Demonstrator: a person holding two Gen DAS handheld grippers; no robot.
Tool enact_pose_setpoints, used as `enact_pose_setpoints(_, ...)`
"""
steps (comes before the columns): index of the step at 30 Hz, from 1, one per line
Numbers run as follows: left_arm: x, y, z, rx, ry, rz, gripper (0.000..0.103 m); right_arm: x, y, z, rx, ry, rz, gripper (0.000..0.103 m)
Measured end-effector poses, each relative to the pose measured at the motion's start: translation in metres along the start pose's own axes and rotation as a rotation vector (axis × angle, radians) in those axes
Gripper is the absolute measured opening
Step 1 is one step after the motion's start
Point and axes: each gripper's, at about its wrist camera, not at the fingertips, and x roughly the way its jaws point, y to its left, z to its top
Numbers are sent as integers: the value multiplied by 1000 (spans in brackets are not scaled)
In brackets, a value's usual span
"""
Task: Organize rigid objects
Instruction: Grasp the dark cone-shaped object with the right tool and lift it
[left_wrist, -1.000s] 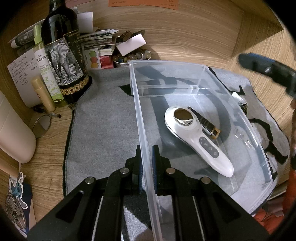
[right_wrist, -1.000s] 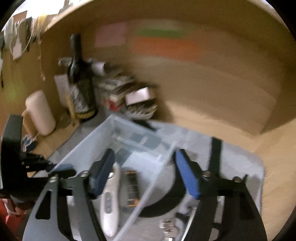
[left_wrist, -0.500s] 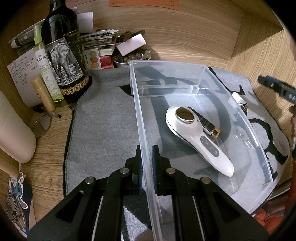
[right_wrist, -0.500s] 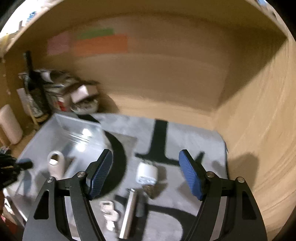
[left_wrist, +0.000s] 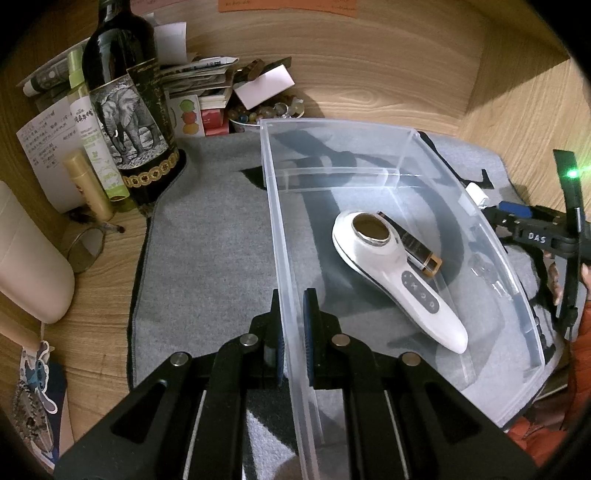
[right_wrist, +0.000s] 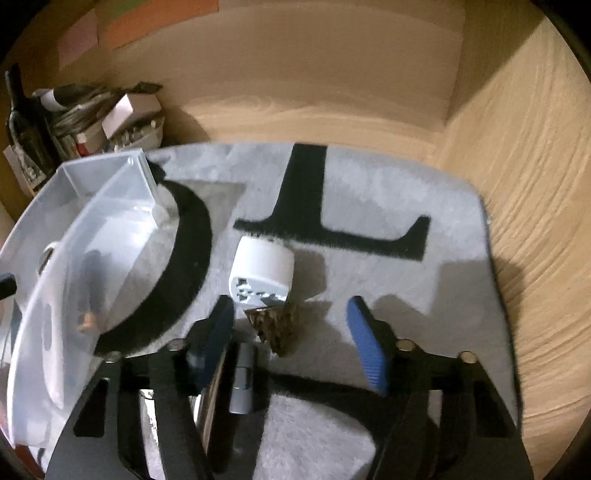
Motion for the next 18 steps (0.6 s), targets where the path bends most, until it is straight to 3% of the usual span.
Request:
enact_pose_setpoints(3, 1, 0, 0, -2, 2, 3, 8, 8, 0, -3, 0, 24, 25, 32)
enact_pose_setpoints(10, 1, -1, 0, -1, 3, 7, 8, -1, 0, -3, -19, -4, 32, 31)
enact_pose_setpoints(18, 1, -1, 0, 0, 2, 6, 8, -37, 3, 12, -32, -107, 40, 31)
